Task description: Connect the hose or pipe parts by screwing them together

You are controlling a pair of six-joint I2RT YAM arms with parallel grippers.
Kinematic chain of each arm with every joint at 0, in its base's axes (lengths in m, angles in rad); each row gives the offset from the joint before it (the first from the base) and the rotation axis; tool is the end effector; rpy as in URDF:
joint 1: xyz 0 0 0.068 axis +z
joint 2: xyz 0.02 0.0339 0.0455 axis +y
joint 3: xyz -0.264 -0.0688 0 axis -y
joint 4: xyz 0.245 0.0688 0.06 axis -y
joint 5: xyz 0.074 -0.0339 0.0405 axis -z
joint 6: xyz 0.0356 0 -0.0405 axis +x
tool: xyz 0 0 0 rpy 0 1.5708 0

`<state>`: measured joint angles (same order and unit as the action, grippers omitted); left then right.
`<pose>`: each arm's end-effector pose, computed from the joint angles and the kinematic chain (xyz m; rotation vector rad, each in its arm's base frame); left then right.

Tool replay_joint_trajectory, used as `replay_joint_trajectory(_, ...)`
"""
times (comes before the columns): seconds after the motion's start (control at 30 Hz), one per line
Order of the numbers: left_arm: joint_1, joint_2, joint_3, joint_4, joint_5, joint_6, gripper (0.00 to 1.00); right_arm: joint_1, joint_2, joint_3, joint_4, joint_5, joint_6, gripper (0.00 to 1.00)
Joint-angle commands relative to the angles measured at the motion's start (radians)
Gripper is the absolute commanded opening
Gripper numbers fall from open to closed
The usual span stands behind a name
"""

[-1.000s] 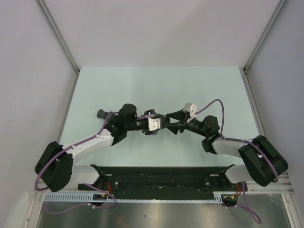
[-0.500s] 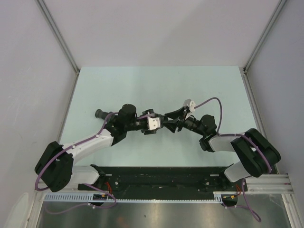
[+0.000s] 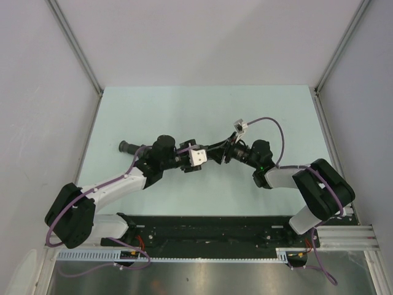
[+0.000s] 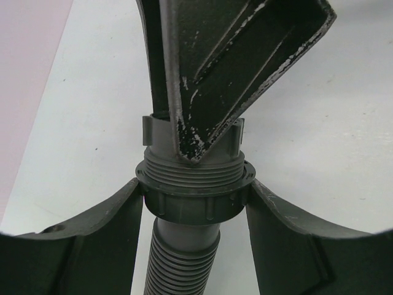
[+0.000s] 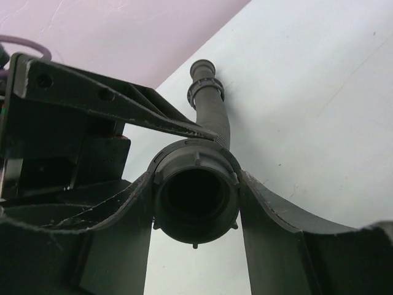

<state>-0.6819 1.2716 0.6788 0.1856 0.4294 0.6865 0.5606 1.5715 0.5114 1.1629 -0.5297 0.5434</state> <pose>0.2054 -0.1858 0.2365 1.4438 1.3293 -0.4207 0.2415 0.1729 0.2038 -0.4797 1.5471 1.2599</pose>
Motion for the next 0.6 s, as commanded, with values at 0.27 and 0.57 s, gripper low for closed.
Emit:
replay_joint_trajectory(0.27,-0.065,-0.018,0.008,0.23,0.074,-0.016,0.0,0.107,0.025,0.153,-0.318,0.091,0.261,0.05)
replay_joint_trajectory(0.57,-0.071,-0.011,-0.004,0.267,0.062,-0.025,0.0,0.111,0.104,0.156,-0.249,0.099,0.553,0.06)
